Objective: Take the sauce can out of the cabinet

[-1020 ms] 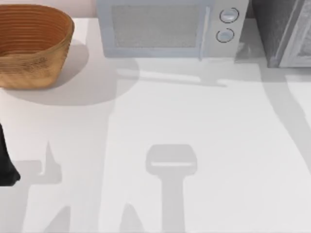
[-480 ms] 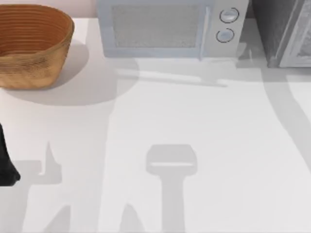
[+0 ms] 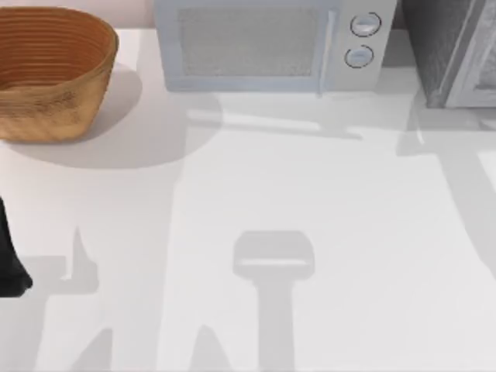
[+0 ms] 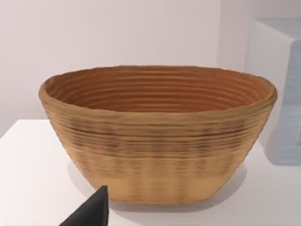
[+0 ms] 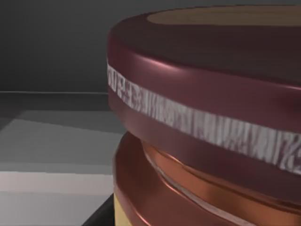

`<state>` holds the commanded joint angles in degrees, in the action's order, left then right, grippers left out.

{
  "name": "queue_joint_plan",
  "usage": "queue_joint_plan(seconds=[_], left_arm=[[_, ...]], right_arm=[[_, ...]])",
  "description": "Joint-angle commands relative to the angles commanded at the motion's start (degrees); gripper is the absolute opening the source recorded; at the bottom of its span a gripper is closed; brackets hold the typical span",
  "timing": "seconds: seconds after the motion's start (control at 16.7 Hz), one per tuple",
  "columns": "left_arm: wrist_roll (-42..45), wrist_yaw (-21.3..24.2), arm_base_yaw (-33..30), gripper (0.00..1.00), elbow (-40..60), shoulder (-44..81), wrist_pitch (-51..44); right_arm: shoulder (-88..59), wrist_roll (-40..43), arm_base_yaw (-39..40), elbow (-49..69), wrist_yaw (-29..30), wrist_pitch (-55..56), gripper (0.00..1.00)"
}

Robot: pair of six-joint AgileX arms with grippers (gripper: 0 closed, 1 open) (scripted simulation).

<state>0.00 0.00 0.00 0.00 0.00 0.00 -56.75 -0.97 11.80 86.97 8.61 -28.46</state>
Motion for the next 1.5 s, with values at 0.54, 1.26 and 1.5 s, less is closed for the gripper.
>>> queue_joint_plan(seconds=[0.54, 1.26, 1.5], left_arm=[[0.00, 0.00, 0.00, 1.00, 0.00, 0.00, 0.00], [0.00, 0.00, 0.00, 1.00, 0.00, 0.00, 0.00], [0.00, 0.00, 0.00, 1.00, 0.00, 0.00, 0.00]], right_arm=[[38.39, -0.50, -7.87, -61.17, -5.03, 20.46, 0.00], [56.75, 0.97, -11.80, -86.97, -8.61, 28.46, 0.00], [55.26, 0.80, -11.48, -86.32, -8.99, 29.55, 0.00]])
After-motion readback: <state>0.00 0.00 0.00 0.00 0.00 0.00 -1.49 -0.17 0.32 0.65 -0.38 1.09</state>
